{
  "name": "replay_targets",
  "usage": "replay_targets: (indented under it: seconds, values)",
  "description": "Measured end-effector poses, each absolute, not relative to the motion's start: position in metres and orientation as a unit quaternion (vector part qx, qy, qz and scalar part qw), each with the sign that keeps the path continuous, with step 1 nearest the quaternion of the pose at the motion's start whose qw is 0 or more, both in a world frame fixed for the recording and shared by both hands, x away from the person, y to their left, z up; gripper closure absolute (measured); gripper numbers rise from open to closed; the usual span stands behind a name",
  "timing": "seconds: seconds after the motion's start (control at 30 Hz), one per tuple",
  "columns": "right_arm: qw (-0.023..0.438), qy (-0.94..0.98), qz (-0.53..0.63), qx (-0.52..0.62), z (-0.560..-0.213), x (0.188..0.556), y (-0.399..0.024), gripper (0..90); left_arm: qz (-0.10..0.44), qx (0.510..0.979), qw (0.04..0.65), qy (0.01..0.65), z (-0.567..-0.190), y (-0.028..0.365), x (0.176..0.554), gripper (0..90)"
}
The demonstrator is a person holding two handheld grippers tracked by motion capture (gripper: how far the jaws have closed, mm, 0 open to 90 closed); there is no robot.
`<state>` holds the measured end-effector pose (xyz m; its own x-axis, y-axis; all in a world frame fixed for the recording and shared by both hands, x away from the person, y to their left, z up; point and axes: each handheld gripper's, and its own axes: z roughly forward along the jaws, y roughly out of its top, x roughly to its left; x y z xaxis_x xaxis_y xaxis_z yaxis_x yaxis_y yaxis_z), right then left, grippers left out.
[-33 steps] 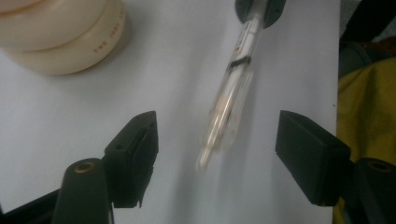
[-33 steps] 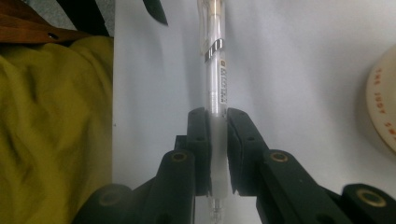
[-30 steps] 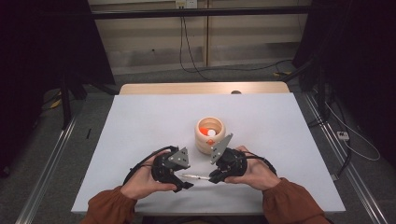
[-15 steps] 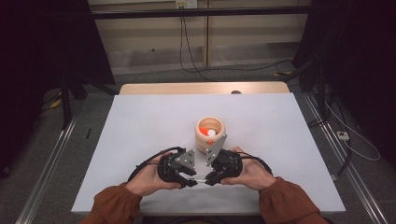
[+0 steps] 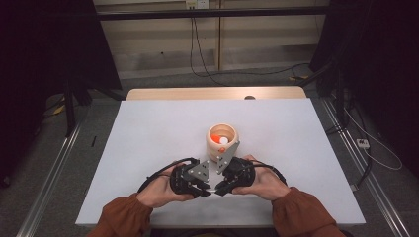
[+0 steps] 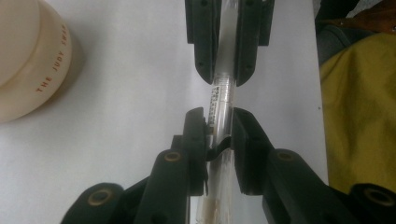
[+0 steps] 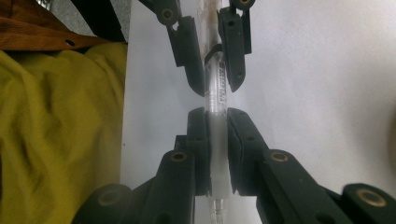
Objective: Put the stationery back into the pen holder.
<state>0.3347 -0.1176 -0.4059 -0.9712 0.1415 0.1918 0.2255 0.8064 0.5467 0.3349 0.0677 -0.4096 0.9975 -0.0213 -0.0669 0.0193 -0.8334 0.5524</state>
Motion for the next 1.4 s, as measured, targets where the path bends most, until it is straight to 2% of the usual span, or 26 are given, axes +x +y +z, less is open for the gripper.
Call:
replay_targets:
  seconds: [0.17, 0.27, 0.3, 0.4, 0.47, 0.53, 0.73, 0.83, 0.9, 1.07, 1.4]
  values:
    - [0.075, -0.944, -0.304, -0.101, -0.407, 0.337, -0.12, 79.7, -0.038, 0.954, 0.296, 0.009, -0.411, 0.069, 0.337, 77.5]
    - [0.076, -0.939, -0.313, -0.117, -0.407, 0.338, -0.123, 76.3, -0.042, 0.952, 0.302, 0.015, -0.411, 0.07, 0.338, 77.7]
    - [0.076, -0.938, -0.317, -0.122, -0.407, 0.339, -0.124, 70.2, -0.041, 0.953, 0.3, 0.017, -0.411, 0.07, 0.338, 77.7]
    - [0.073, -0.931, -0.332, -0.131, -0.407, 0.339, -0.128, 61.9, -0.04, 0.952, 0.303, 0.028, -0.411, 0.072, 0.34, 77.7]
    - [0.065, -0.928, -0.336, -0.145, -0.407, 0.339, -0.131, 49.6, -0.041, 0.952, 0.301, 0.036, -0.41, 0.074, 0.342, 77.6]
    - [0.06, -0.923, -0.343, -0.165, -0.409, 0.339, -0.137, 44.9, -0.05, 0.946, 0.317, 0.049, -0.412, 0.077, 0.345, 77.6]
    - [0.039, -0.91, -0.357, -0.206, -0.413, 0.337, -0.152, 20.8, -0.049, 0.938, 0.334, 0.076, -0.41, 0.085, 0.351, 77.6]
    - [0.032, -0.904, -0.365, -0.221, -0.414, 0.337, -0.159, 16.5, -0.046, 0.935, 0.341, 0.088, -0.409, 0.088, 0.353, 77.6]
    - [0.021, -0.901, -0.362, -0.237, -0.415, 0.337, -0.161, 10.1, -0.05, 0.93, 0.351, 0.094, -0.411, 0.09, 0.355, 77.6]
    - [0.006, -0.898, -0.357, -0.257, -0.418, 0.337, -0.168, 8.4, -0.041, 0.926, 0.359, 0.109, -0.408, 0.097, 0.358, 77.6]
    - [-0.022, -0.886, -0.358, -0.294, -0.424, 0.336, -0.18, 8.1, -0.023, 0.897, 0.416, 0.147, -0.397, 0.116, 0.362, 77.6]
